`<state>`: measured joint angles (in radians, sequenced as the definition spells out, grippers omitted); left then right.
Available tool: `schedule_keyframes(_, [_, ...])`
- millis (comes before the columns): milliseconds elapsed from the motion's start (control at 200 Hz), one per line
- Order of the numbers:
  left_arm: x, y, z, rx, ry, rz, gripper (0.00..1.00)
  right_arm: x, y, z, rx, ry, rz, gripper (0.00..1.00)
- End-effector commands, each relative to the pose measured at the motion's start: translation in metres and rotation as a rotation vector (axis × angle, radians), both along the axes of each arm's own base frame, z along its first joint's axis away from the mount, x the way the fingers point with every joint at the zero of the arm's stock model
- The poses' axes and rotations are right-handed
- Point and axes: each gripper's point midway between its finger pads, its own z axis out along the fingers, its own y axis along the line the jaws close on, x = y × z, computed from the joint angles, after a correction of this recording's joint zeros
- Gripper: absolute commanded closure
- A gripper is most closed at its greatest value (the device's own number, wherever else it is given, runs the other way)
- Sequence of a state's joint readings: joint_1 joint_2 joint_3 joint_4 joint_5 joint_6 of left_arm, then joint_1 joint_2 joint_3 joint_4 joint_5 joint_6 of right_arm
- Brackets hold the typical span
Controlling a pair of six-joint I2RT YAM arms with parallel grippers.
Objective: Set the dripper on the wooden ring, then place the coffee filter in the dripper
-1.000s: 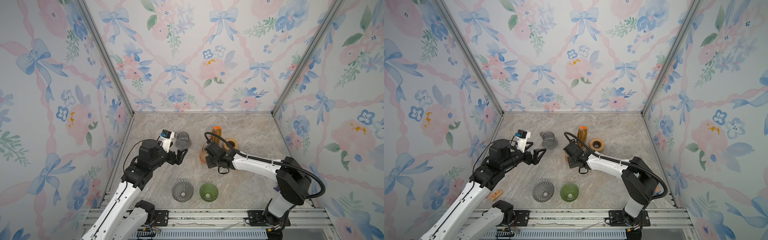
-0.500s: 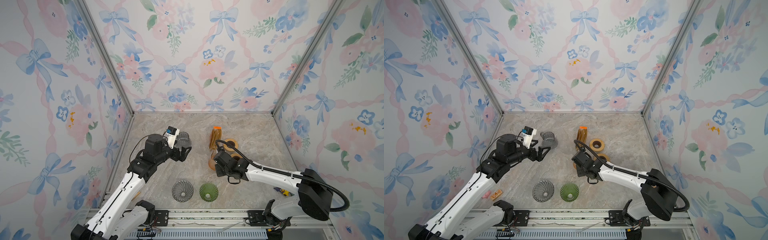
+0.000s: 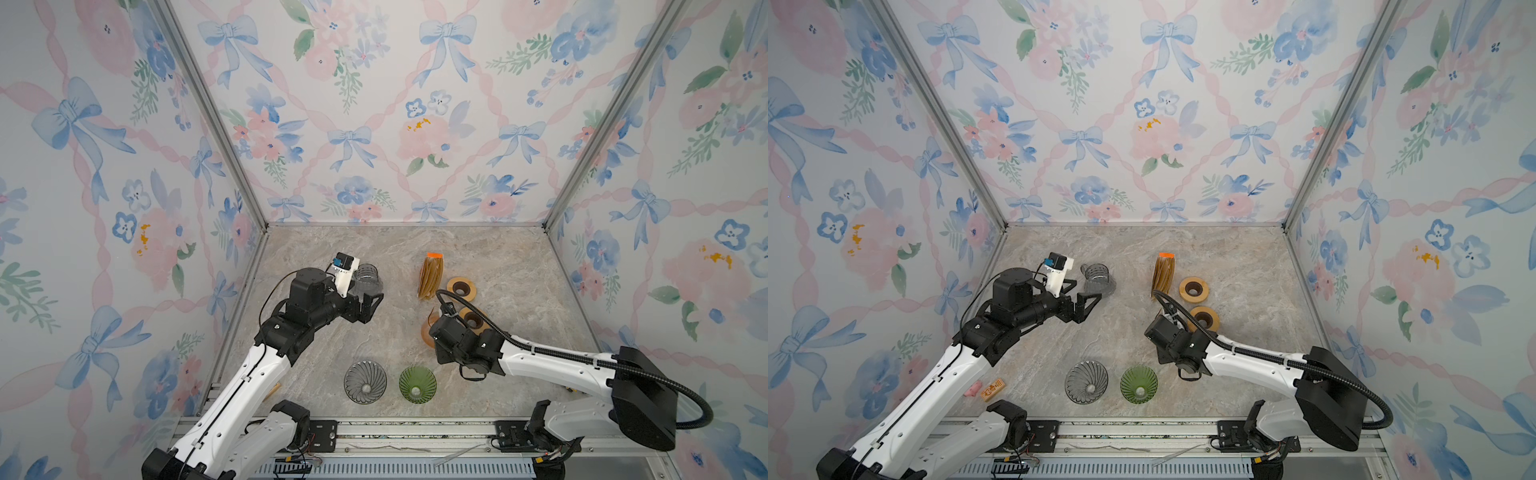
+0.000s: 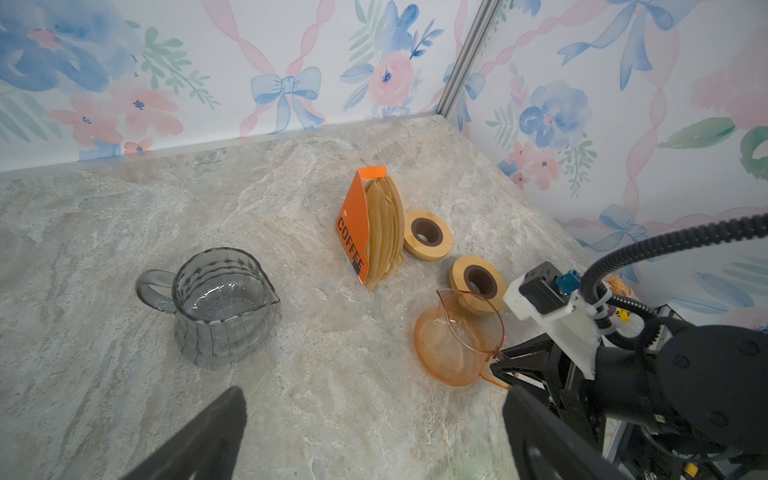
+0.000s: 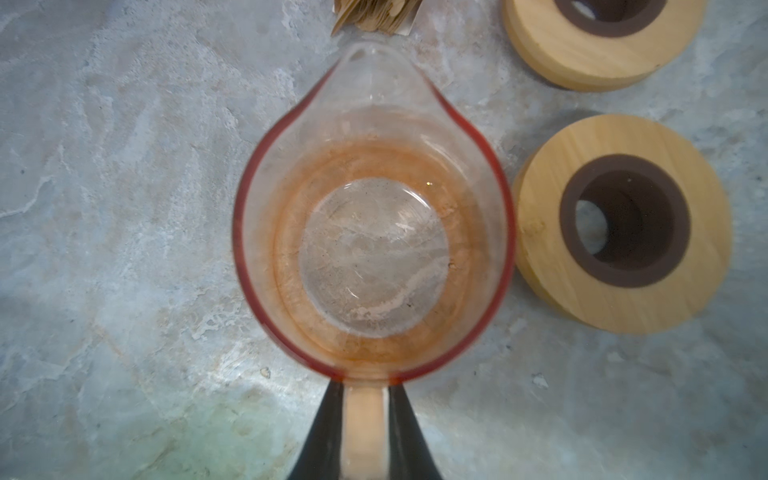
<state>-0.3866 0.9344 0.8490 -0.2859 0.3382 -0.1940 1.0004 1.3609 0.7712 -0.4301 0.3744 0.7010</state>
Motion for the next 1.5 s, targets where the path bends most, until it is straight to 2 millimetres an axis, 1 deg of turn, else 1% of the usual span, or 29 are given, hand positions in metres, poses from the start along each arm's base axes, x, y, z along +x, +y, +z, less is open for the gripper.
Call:
schedule_keyframes(0, [-0.002, -0.001, -0.002, 0.001, -0.009, -0.01, 0.02, -0.005, -0.007, 0.002, -0.004, -0.02, -0.028, 0.87])
schedule_keyframes(255, [-0.001, -0.001, -0.005, 0.002, -0.002, -0.008, 0.02, -0.009, -0.011, -0.005, -0.005, -0.013, -0.038, 0.85])
schedule_keyframes(430, [0.0, -0.002, -0.006, 0.006, 0.004, -0.009, 0.02, -0.009, -0.01, -0.005, -0.001, -0.013, -0.041, 0.83])
schedule_keyframes(525, [0.0, -0.002, -0.007, 0.007, 0.006, -0.011, 0.02, -0.009, -0.011, -0.005, 0.002, -0.014, -0.044, 0.79])
schedule_keyframes(690, [0.002, 0.0, -0.007, 0.01, 0.004, -0.006, 0.02, -0.008, -0.011, 0.002, 0.025, -0.037, -0.045, 0.71])
schedule_keyframes(870, [0.008, 0.006, -0.01, 0.011, 0.009, 0.02, 0.02, -0.007, -0.015, 0.019, 0.048, -0.07, -0.054, 0.57])
schedule_keyframes(945, [0.011, 0.006, -0.018, 0.021, 0.028, 0.027, 0.02, -0.007, -0.016, 0.029, 0.07, -0.085, -0.056, 0.49])
schedule_keyframes(1045, [0.018, 0.011, -0.028, 0.035, 0.061, 0.07, 0.02, -0.006, -0.019, 0.046, 0.11, -0.109, -0.065, 0.33])
schedule_keyframes(1085, [0.021, 0.012, -0.03, 0.04, 0.071, 0.086, 0.02, -0.006, -0.02, 0.051, 0.128, -0.12, -0.061, 0.24])
schedule_keyframes(1145, [0.025, 0.017, -0.034, 0.047, 0.094, 0.127, 0.02, -0.005, -0.022, 0.058, 0.163, -0.123, -0.058, 0.17])
schedule_keyframes(1220, [0.029, 0.02, -0.038, 0.05, 0.135, 0.174, 0.02, -0.005, -0.025, 0.064, 0.199, -0.134, -0.049, 0.0])
schedule_keyframes(1240, [0.029, 0.019, -0.039, 0.051, 0.141, 0.176, 0.02, -0.005, -0.027, 0.065, 0.208, -0.135, -0.045, 0.03])
schedule_keyframes(1340, [0.03, 0.022, -0.044, 0.08, 0.146, 0.264, 0.02, -0.002, -0.04, 0.073, 0.238, -0.136, -0.071, 0.04])
schedule_keyframes(1420, [0.02, 0.01, -0.047, 0.074, 0.171, 0.23, 0.02, 0.002, -0.053, 0.075, 0.278, -0.11, -0.102, 0.04])
schedule_keyframes(1495, [0.014, 0.003, -0.051, 0.037, 0.211, 0.23, 0.02, 0.006, -0.065, 0.078, 0.324, -0.115, -0.125, 0.04])
